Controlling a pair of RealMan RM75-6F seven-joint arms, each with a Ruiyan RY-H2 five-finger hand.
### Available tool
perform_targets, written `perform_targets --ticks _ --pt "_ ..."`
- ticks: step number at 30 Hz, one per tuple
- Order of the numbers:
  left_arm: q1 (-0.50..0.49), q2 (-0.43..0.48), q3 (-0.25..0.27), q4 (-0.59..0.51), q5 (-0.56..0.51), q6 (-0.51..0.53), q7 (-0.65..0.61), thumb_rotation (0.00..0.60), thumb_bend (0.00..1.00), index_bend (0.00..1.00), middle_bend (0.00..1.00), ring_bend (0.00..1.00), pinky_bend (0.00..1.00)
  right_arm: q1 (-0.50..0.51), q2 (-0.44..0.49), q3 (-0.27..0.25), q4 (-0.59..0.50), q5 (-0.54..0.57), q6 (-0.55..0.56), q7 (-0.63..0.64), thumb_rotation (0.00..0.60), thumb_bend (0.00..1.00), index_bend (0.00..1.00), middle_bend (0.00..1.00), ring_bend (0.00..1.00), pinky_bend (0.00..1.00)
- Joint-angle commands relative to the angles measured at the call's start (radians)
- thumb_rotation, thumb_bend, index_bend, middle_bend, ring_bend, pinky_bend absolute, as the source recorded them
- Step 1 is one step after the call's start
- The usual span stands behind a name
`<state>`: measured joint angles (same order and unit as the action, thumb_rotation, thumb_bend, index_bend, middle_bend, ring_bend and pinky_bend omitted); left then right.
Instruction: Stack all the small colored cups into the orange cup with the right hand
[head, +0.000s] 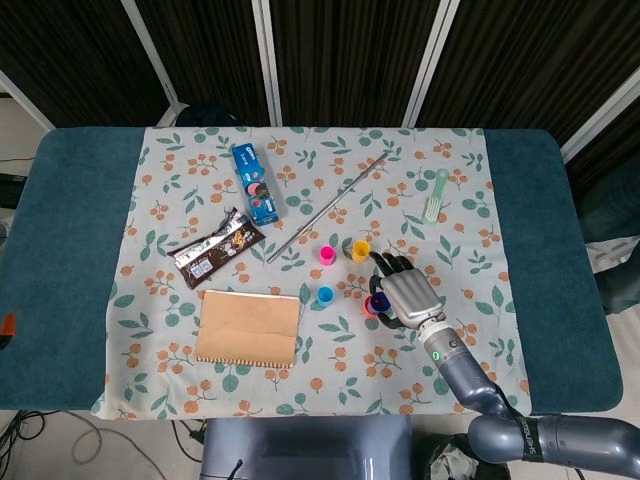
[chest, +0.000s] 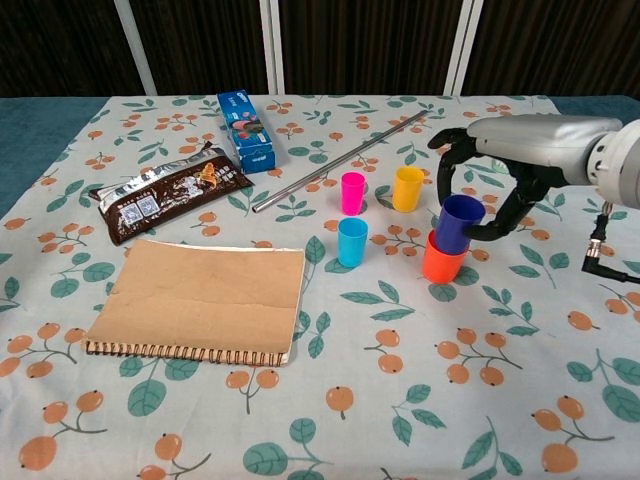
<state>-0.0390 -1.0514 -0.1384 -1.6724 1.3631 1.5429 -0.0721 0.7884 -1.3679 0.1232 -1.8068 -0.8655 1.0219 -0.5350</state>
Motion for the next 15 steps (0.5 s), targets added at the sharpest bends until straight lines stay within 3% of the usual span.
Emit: perform_targets --ticks 1,3,8,15 --pt "0.0 0.0 0.0 0.0 0.0 0.001 0.001 0.6 0.35 0.13 0.03 0.0 0.03 0.0 -0.006 -0.002 0.011 -0.005 -0.004 0.005 0.6 0.39 0.32 0.0 0.06 0.13" --pt "0.001 0.0 -0.001 -0.001 -0.001 0.002 0.001 0.6 0.35 0.13 0.03 0.0 0.03 0.002 -0.011 -0.006 0.022 -0.004 -0.009 0.003 0.6 0.39 0.24 0.0 0.06 0.13" --pt "0.001 0.0 -0.002 -0.002 -0.002 0.002 0.001 0.6 0.35 0.13 0.03 0.0 0.03 0.003 -0.023 -0.013 0.038 0.009 -0.021 0.004 0.6 0.39 0.15 0.0 0.06 0.13" --pt "0.001 0.001 -0.004 -0.004 -0.004 0.004 0.0 0.6 0.35 0.13 0.03 0.0 0.03 0.009 -0.022 0.007 0.047 0.02 -0.009 0.007 0.6 0.39 0.17 0.0 0.06 0.13"
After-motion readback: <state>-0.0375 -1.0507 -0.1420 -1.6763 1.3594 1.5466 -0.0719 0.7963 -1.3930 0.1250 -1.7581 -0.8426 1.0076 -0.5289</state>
